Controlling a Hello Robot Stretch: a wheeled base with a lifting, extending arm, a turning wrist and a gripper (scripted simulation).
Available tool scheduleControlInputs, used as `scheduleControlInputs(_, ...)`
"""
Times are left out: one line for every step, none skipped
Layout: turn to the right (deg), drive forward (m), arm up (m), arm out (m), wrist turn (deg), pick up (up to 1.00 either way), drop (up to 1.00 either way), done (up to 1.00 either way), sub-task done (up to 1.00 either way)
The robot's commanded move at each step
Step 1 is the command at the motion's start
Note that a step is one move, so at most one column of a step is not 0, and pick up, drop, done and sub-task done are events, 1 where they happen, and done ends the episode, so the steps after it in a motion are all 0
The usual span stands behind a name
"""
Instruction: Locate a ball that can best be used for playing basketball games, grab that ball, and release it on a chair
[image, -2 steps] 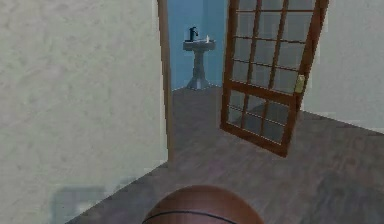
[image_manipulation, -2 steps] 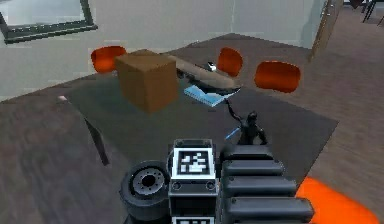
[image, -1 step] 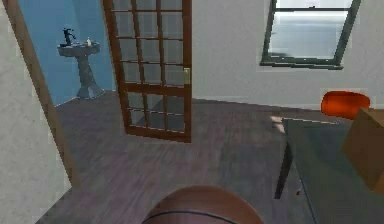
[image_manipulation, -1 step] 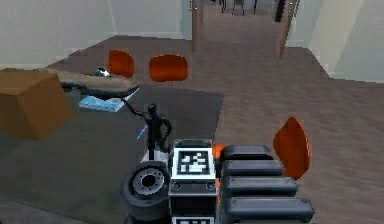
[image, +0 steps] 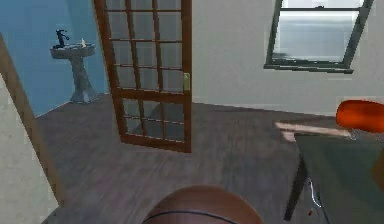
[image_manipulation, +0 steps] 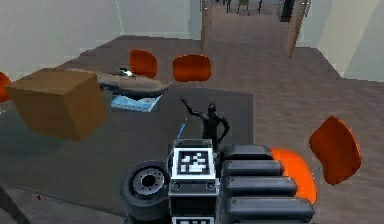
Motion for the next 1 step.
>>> scheduleControlInputs(-30.0,0.00,0.00,0.00,0.0,0.00,0.00,0.00,0.00)
